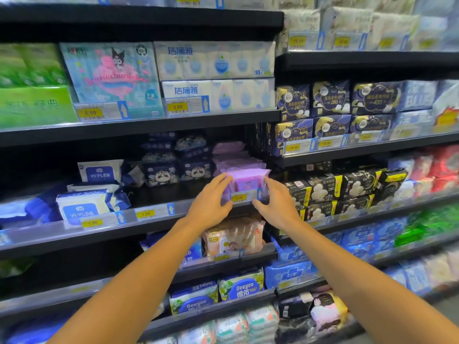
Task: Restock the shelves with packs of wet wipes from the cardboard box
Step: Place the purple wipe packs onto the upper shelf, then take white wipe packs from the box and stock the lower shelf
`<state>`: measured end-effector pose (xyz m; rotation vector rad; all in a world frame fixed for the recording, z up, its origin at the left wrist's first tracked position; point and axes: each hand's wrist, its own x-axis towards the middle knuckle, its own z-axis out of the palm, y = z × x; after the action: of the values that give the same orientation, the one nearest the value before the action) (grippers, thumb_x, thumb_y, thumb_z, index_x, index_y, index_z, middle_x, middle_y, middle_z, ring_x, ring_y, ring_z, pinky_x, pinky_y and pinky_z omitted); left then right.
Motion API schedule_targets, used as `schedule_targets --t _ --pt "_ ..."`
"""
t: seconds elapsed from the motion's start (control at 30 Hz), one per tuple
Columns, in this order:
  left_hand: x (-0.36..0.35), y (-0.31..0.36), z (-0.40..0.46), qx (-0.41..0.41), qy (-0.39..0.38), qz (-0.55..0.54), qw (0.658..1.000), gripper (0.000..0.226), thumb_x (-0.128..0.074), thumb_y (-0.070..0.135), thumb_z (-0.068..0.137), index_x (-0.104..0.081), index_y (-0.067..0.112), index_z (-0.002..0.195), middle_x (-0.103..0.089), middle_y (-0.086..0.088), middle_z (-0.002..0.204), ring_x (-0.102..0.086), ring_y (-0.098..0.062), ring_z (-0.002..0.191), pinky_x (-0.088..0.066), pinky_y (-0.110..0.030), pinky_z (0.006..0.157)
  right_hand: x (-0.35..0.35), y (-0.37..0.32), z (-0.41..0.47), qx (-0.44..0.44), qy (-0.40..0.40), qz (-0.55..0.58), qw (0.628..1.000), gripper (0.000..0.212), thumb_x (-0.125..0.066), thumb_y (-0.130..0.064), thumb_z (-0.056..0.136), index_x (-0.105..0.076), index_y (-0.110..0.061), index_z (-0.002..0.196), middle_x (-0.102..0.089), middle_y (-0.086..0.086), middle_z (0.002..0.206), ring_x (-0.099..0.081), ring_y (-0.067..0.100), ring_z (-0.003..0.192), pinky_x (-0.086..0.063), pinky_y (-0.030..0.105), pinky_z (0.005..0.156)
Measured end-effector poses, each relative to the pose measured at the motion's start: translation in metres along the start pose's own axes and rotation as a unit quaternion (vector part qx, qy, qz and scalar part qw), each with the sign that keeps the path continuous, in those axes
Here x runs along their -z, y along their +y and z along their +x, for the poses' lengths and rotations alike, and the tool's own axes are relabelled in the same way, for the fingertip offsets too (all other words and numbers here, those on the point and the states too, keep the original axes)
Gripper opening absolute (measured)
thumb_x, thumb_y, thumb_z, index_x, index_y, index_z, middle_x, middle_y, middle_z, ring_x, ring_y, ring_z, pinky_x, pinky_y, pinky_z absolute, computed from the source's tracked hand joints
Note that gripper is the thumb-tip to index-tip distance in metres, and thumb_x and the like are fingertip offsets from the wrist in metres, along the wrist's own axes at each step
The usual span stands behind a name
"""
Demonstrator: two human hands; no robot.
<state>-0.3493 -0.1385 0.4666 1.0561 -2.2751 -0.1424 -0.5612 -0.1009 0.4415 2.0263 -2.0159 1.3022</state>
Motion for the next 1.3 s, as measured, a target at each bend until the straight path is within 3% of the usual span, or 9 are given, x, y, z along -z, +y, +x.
schedule_targets --t 0.1,0.27,0.5,0.6,0.67,0.9,0.97,1.1,1.3 --pt "0.011 -0.007 -0.022 -0.004 -0.005 0.013 1.000 0.069 -0.059 0.025 0.098 -0.024 0.025 0.157 -0.017 0.006 0.165 -0.018 -0.016 0.151 -0.029 -0.038 0.118 0.002 -0.001 -0.019 0.018 0.008 0.026 0.999 0.068 -0.068 -0.031 0.091 -0.034 -0.025 0.149 -0.039 -0.005 0.151 -0.030 0.018 0.144 -0.034 0.043 0.117" --pt "0.017 -0.018 -0.092 -0.075 0.030 0.069 0.994 0.060 -0.059 0.026 0.097 -0.036 0.021 0.153 -0.027 0.006 0.162 -0.024 -0.014 0.148 -0.027 -0.032 0.118 -0.007 -0.026 -0.083 0.124 -0.006 0.024 0.992 0.062 -0.065 -0.023 0.095 -0.039 -0.022 0.151 -0.039 -0.003 0.154 -0.030 0.016 0.145 -0.030 0.036 0.120" --pt "-0.004 -0.056 -0.245 -0.049 -0.010 0.053 0.997 0.055 -0.058 0.023 0.094 -0.045 0.018 0.147 -0.041 0.003 0.153 -0.037 -0.016 0.141 -0.033 -0.032 0.116 -0.064 -0.031 -0.187 0.154 -0.218 0.054 0.962 0.058 -0.064 -0.026 0.096 -0.041 -0.028 0.149 -0.044 -0.006 0.151 -0.036 0.012 0.142 -0.032 0.032 0.117" --pt "-0.023 -0.086 -0.317 0.002 -0.056 0.039 0.998 0.056 -0.060 0.021 0.092 -0.047 0.015 0.146 -0.044 -0.001 0.152 -0.038 -0.017 0.139 -0.027 -0.026 0.115 -0.102 -0.023 -0.230 0.138 -0.303 0.038 0.942 0.059 -0.065 -0.029 0.095 -0.041 -0.024 0.149 -0.045 0.000 0.151 -0.040 0.022 0.140 -0.034 0.038 0.116" --pt "-0.036 -0.107 -0.364 0.038 -0.080 0.035 0.995 0.057 -0.059 0.026 0.088 -0.049 0.016 0.143 -0.049 -0.006 0.148 -0.041 -0.020 0.136 -0.033 -0.034 0.113 -0.130 -0.016 -0.256 0.138 -0.349 0.037 0.926 0.061 -0.067 -0.031 0.092 -0.044 -0.021 0.148 -0.049 0.004 0.148 -0.046 0.026 0.135 -0.038 0.044 0.113" --pt "-0.086 -0.166 -0.496 0.213 -0.200 -0.010 0.956 0.063 -0.050 0.049 0.085 -0.053 0.014 0.137 -0.056 -0.014 0.140 -0.055 -0.035 0.127 -0.042 -0.052 0.107 -0.213 0.013 -0.330 0.031 -0.483 0.037 0.874 0.066 -0.075 -0.031 0.087 -0.049 -0.012 0.145 -0.053 0.011 0.145 -0.051 0.027 0.133 -0.040 0.035 0.109" --pt "-0.095 -0.176 -0.522 0.274 -0.229 -0.027 0.934 0.069 -0.050 0.054 0.085 -0.056 0.008 0.136 -0.056 -0.014 0.138 -0.053 -0.033 0.128 -0.040 -0.047 0.109 -0.232 0.027 -0.347 -0.045 -0.506 0.028 0.861 0.067 -0.076 -0.036 0.084 -0.052 -0.014 0.143 -0.055 0.007 0.143 -0.055 0.024 0.130 -0.041 0.026 0.101" --pt "-0.115 -0.203 -0.557 0.402 -0.229 -0.058 0.885 0.062 -0.066 0.040 0.085 -0.056 0.006 0.136 -0.052 -0.016 0.142 -0.052 -0.030 0.129 -0.040 -0.032 0.106 -0.267 0.056 -0.375 -0.212 -0.499 0.030 0.840 0.062 -0.079 -0.020 0.084 -0.053 -0.009 0.139 -0.058 0.012 0.136 -0.058 0.026 0.122 -0.042 0.023 0.088" --pt "-0.159 -0.231 -0.561 0.522 -0.196 -0.089 0.826 0.061 -0.072 0.029 0.090 -0.050 0.002 0.140 -0.055 -0.021 0.138 -0.054 -0.035 0.124 -0.044 -0.041 0.105 -0.311 0.068 -0.402 -0.311 -0.445 0.043 0.839 0.051 -0.083 -0.016 0.077 -0.061 -0.005 0.121 -0.067 0.013 0.120 -0.065 0.026 0.103 -0.052 0.032 0.086"
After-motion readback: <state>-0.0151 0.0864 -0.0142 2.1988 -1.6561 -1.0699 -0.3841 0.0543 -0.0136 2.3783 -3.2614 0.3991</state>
